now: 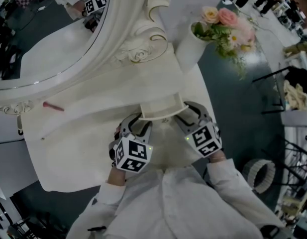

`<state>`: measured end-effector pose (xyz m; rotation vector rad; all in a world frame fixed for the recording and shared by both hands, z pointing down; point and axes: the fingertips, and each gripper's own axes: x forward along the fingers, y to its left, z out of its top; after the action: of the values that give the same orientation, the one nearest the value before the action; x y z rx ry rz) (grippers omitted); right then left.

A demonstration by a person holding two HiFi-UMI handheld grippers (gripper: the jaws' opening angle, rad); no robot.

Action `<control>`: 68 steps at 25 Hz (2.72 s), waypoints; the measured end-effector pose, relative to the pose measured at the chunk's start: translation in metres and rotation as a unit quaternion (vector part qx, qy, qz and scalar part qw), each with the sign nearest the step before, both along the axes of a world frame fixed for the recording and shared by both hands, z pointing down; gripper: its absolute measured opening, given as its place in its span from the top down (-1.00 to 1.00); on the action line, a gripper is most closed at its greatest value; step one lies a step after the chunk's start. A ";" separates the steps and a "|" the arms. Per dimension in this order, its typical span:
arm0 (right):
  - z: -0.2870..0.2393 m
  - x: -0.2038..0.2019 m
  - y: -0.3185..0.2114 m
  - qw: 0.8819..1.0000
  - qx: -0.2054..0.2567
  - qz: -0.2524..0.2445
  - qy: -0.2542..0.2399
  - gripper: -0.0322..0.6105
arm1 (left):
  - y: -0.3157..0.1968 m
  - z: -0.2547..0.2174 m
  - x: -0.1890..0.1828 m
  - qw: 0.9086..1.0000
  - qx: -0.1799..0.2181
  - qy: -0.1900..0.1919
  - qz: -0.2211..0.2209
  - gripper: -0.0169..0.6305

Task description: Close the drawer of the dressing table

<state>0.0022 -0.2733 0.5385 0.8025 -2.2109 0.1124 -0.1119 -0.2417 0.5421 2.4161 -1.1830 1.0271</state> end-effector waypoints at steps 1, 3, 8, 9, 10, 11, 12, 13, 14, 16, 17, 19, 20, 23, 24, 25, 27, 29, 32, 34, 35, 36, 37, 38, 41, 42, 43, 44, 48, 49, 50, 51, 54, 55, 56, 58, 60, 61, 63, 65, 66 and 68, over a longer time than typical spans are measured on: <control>0.000 0.000 0.000 1.000 0.000 0.001 -0.002 0.25 | 0.000 0.000 0.000 1.000 -0.004 0.006 -0.005 0.47; 0.002 0.000 -0.001 1.000 0.001 0.009 -0.016 0.25 | 0.000 0.002 -0.002 1.000 -0.012 0.018 -0.017 0.47; 0.002 0.004 -0.005 0.998 -0.002 0.048 -0.037 0.25 | -0.004 0.003 -0.004 0.998 -0.020 0.031 -0.044 0.36; 0.002 0.004 -0.007 0.998 0.001 0.055 -0.038 0.25 | -0.005 0.003 -0.004 0.998 -0.022 0.034 -0.048 0.36; 0.002 0.005 -0.008 0.997 0.004 0.060 -0.038 0.25 | -0.006 0.003 -0.004 0.998 -0.025 0.038 -0.053 0.35; 0.002 0.005 -0.009 0.997 0.007 0.063 -0.036 0.25 | -0.006 0.004 -0.004 0.997 -0.030 0.044 -0.060 0.34; 0.002 0.006 -0.010 0.997 0.010 0.066 -0.035 0.25 | -0.006 0.005 -0.004 0.996 -0.035 0.049 -0.066 0.33; 0.003 0.006 -0.011 0.997 0.011 0.069 -0.035 0.25 | -0.007 0.005 -0.005 0.995 -0.040 0.054 -0.070 0.32; 0.003 0.006 -0.012 0.997 0.011 0.071 -0.037 0.25 | -0.008 0.005 -0.006 0.995 -0.044 0.057 -0.074 0.32; 0.004 0.007 -0.014 0.996 0.008 0.076 -0.040 0.25 | -0.009 0.005 -0.007 0.994 -0.050 0.062 -0.078 0.30; 0.004 0.007 -0.014 0.996 0.006 0.079 -0.041 0.25 | -0.010 0.006 -0.008 0.993 -0.052 0.064 -0.080 0.29; 0.005 0.006 -0.015 0.995 0.005 0.084 -0.044 0.25 | -0.011 0.006 -0.008 0.993 -0.053 0.066 -0.083 0.28; 0.005 0.006 -0.015 0.995 0.005 0.087 -0.045 0.25 | -0.011 0.006 -0.008 0.993 -0.052 0.067 -0.084 0.28; 0.004 0.006 -0.017 0.994 0.002 0.094 -0.049 0.25 | -0.013 0.005 -0.009 0.993 -0.048 0.065 -0.087 0.28; 0.004 0.006 -0.018 0.994 0.001 0.096 -0.052 0.25 | -0.014 0.005 -0.009 0.993 -0.046 0.063 -0.087 0.28; 0.004 0.005 -0.018 0.994 -0.001 0.097 -0.054 0.25 | -0.015 0.005 -0.010 0.993 -0.045 0.063 -0.089 0.28; 0.004 0.004 -0.019 0.994 -0.006 0.098 -0.058 0.25 | -0.015 0.004 -0.010 0.993 -0.044 0.062 -0.090 0.28; 0.004 0.004 -0.019 0.993 -0.009 0.100 -0.063 0.25 | -0.016 0.004 -0.010 0.993 -0.043 0.063 -0.091 0.28; 0.004 0.003 -0.021 0.992 -0.010 0.106 -0.068 0.25 | -0.018 0.004 -0.011 0.993 -0.041 0.064 -0.093 0.28; 0.005 0.003 -0.023 0.991 -0.011 0.110 -0.070 0.25 | -0.019 0.004 -0.012 0.992 -0.041 0.066 -0.096 0.28; 0.005 0.003 -0.023 0.991 -0.013 0.113 -0.072 0.25 | -0.020 0.004 -0.012 0.992 -0.042 0.068 -0.098 0.28; 0.006 0.002 -0.024 0.990 -0.016 0.117 -0.076 0.25 | -0.020 0.005 -0.012 0.991 -0.043 0.070 -0.101 0.28; 0.006 0.003 -0.025 0.989 -0.020 0.122 -0.081 0.25 | -0.021 0.005 -0.013 0.991 -0.043 0.072 -0.104 0.28; 0.006 0.003 -0.025 0.988 -0.023 0.128 -0.086 0.25 | -0.021 0.005 -0.013 0.991 -0.044 0.073 -0.107 0.28; 0.006 0.002 -0.027 0.985 -0.026 0.140 -0.093 0.25 | -0.023 0.004 -0.015 0.989 -0.043 0.075 -0.116 0.28; 0.006 0.001 -0.027 0.985 -0.026 0.142 -0.094 0.25 | -0.023 0.004 -0.016 0.989 -0.042 0.076 -0.120 0.28; 0.006 0.000 -0.028 0.985 -0.027 0.143 -0.096 0.25 | -0.024 0.004 -0.016 0.989 -0.041 0.075 -0.125 0.28; 0.007 -0.002 -0.028 0.984 -0.028 0.143 -0.098 0.25 | -0.025 0.004 -0.017 0.988 -0.038 0.074 -0.128 0.28; 0.008 -0.003 -0.032 0.984 -0.025 0.148 -0.098 0.25 | -0.029 0.004 -0.018 0.987 -0.033 0.075 -0.138 0.28; 0.008 -0.003 -0.033 0.983 -0.025 0.150 -0.098 0.25 | -0.029 0.004 -0.018 0.987 -0.033 0.077 -0.138 0.28; 0.009 -0.002 -0.034 0.983 -0.025 0.151 -0.097 0.25 | -0.030 0.004 -0.018 0.987 -0.033 0.078 -0.138 0.28; 0.010 -0.001 -0.034 0.984 -0.024 0.151 -0.094 0.25 | -0.031 0.004 -0.018 0.987 -0.033 0.079 -0.138 0.28; 0.014 0.002 -0.034 0.984 -0.026 0.150 -0.090 0.25 | -0.031 0.005 -0.016 0.987 -0.033 0.080 -0.135 0.28; 0.014 0.002 -0.034 0.984 -0.028 0.150 -0.092 0.25 | -0.032 0.005 -0.016 0.987 -0.033 0.080 -0.136 0.28; 0.013 0.001 -0.035 0.983 -0.030 0.152 -0.094 0.25 | -0.033 0.005 -0.017 0.987 -0.031 0.079 -0.138 0.28; 0.013 -0.001 -0.037 0.983 -0.032 0.156 -0.095 0.25 | -0.035 0.005 -0.018 0.986 -0.027 0.078 -0.142 0.28; 0.014 -0.001 -0.039 0.982 -0.028 0.157 -0.096 0.25 | -0.037 0.005 -0.018 0.986 -0.026 0.079 -0.142 0.28; 0.014 -0.001 -0.040 0.982 -0.027 0.158 -0.097 0.25 | -0.038 0.005 -0.018 0.986 -0.027 0.080 -0.141 0.28; 0.013 -0.001 -0.040 0.982 -0.030 0.159 -0.097 0.25 | -0.039 0.005 -0.019 0.986 -0.028 0.082 -0.141 0.28; 0.013 -0.003 -0.041 0.982 -0.033 0.159 -0.096 0.25 | -0.040 0.005 -0.021 0.986 -0.025 0.081 -0.145 0.28; 0.013 -0.004 -0.042 0.982 -0.033 0.159 -0.096 0.25 | -0.041 0.005 -0.021 0.986 -0.024 0.080 -0.147 0.28; 0.011 -0.006 -0.045 0.982 -0.030 0.159 -0.097 0.25 | -0.044 0.004 -0.022 0.985 -0.020 0.078 -0.150 0.28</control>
<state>-0.0038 -0.3185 0.5496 1.1469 -2.2291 0.4284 -0.1340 -0.2857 0.5464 2.1566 -1.4002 0.7494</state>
